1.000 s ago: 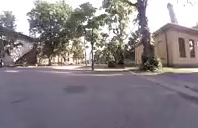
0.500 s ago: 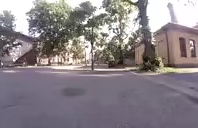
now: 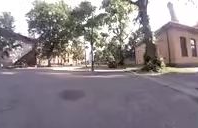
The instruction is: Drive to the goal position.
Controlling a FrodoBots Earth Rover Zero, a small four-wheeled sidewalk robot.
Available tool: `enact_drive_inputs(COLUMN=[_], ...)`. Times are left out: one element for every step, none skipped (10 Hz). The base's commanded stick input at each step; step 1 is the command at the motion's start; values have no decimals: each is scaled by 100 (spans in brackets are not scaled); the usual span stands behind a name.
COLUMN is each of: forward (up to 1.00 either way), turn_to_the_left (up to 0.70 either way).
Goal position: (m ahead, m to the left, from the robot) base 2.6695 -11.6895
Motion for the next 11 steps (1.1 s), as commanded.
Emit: enact_drive_inputs(forward=[44,44,44,44,44,44,44,44,44,44,44], turn_to_the_left=[2,2,2,2,2,2,2,2,2,2,1])
